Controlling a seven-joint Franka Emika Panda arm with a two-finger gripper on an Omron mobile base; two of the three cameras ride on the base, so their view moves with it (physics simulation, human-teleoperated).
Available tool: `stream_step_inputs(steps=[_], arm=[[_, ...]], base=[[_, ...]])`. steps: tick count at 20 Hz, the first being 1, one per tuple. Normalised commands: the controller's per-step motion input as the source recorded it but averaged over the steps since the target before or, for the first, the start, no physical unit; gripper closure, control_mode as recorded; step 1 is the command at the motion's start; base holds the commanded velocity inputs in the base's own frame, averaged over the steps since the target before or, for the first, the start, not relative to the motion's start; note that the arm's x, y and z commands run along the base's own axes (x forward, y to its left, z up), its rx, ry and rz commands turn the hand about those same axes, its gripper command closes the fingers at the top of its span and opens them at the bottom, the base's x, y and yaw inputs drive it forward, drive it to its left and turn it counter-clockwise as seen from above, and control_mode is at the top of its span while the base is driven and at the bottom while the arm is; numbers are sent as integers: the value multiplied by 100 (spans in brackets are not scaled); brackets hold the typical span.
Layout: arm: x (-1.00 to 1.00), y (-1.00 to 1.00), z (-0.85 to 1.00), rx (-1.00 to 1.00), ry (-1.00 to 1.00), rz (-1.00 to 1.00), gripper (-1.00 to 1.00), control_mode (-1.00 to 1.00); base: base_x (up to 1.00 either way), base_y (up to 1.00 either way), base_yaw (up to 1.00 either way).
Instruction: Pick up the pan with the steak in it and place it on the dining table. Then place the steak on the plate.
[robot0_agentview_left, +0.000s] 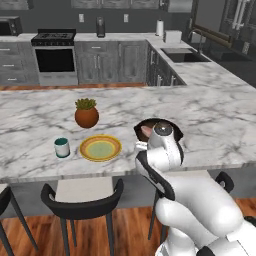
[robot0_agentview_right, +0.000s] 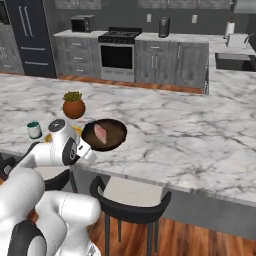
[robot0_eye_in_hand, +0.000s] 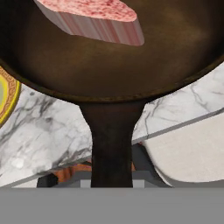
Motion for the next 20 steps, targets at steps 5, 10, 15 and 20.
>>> stream_step_inputs(steps=[5, 10, 15, 20], arm=[[20, 1, -37, 0, 8, 0, 100, -100], [35, 9, -43, 0, 7, 0, 100, -100], [40, 17, -32, 0, 6, 0, 100, -100], [43, 18, -19, 1, 9, 0, 100, -100]], base=[[0, 0, 0], [0, 0, 0], [0, 0, 0], [0, 0, 0]])
